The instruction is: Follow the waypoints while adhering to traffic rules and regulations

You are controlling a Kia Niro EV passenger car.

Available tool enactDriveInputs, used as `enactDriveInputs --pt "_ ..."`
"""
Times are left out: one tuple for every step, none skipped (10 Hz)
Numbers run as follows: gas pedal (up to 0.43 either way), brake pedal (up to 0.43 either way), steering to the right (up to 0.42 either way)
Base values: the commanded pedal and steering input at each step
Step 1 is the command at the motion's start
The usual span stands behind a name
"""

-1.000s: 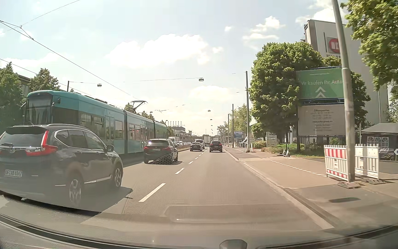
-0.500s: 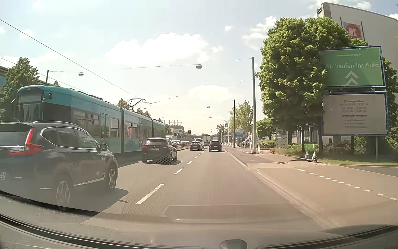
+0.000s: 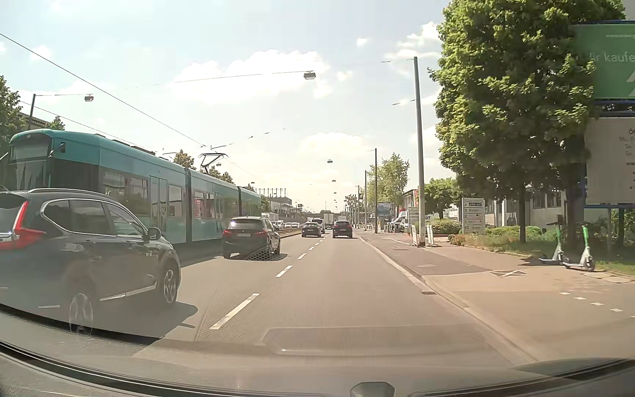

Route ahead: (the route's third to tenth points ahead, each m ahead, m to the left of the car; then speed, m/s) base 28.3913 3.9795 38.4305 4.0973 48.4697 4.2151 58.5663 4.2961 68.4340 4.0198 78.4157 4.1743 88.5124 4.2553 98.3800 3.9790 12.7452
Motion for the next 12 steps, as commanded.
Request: enactDriveInputs --pt "0.087 0.030 0.002" --pt "0.087 0.030 0.001" --pt "0.087 0.030 0.001" --pt "0.087 0.030 0.001" --pt "0.087 0.030 0.001" --pt "0.087 0.030 0.001" --pt "0.087 0.030 0.001" --pt "0.087 0.030 0.000" --pt "0.087 0.030 0.000" --pt "0.087 0.030 -0.001" --pt "0.087 0.030 0.000" --pt "0.087 0.030 0.000"
